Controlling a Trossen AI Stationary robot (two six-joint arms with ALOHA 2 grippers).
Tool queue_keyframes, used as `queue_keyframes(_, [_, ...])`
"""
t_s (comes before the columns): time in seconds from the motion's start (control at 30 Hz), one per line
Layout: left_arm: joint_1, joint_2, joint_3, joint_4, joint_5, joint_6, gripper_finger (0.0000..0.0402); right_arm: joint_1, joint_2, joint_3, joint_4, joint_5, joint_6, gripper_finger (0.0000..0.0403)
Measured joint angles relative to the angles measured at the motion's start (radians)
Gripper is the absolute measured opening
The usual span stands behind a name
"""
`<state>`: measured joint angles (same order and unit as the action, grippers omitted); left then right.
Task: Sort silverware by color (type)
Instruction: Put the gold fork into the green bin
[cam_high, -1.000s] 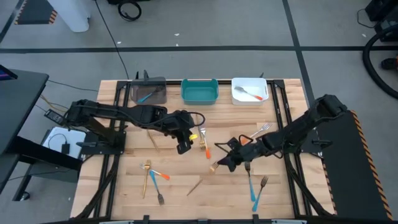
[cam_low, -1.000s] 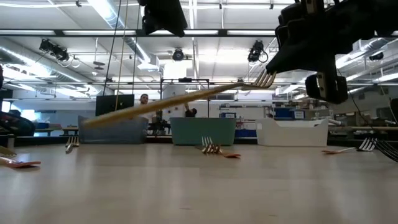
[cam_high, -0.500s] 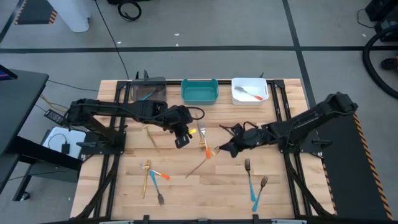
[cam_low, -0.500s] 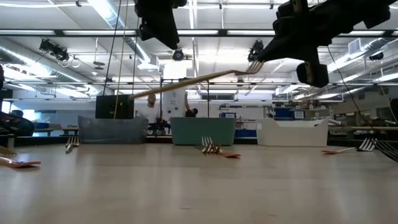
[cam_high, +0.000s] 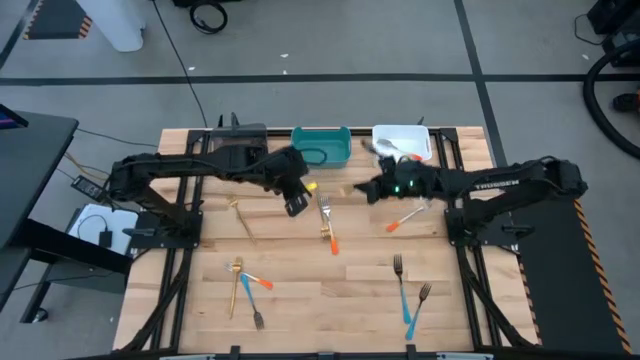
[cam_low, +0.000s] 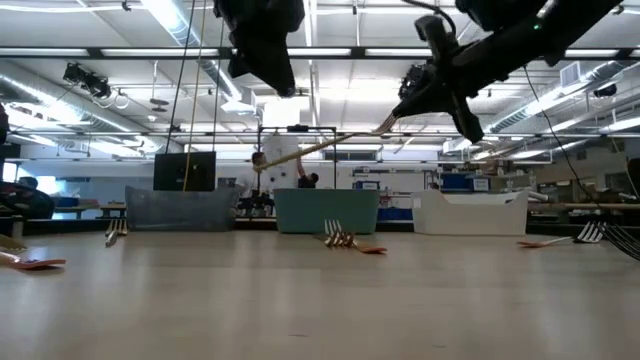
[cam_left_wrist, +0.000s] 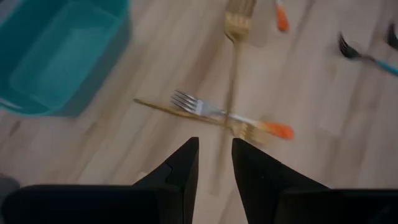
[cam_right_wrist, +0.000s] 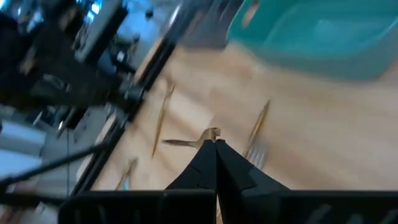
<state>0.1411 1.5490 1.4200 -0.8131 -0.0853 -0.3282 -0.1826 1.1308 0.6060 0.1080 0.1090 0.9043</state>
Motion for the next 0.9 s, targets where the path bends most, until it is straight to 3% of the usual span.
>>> queue_keyframes(0.23, [0.109, 0.0, 0.0, 0.056, 0.0, -0.001, 0.0105, -0.284, -0.006, 0.0, 0.155, -0.108, -0.106, 0.0])
queue_keyframes(0.43, [0.18, 0.0, 0.0, 0.151, -0.001, -0.033, 0.0105, -0.451, 0.01, 0.0, 0.182, -0.159, -0.2, 0.0])
queue_keyframes(0.63, [0.221, 0.0, 0.0, 0.213, -0.001, -0.047, 0.0105, -0.5, 0.133, 0.001, 0.31, -0.252, -0.228, 0.0])
queue_keyframes(0.9, [0.257, 0.0, 0.0, 0.216, 0.0, -0.046, 0.0105, -0.528, 0.295, 0.12, 0.28, -0.318, -0.323, 0.0002])
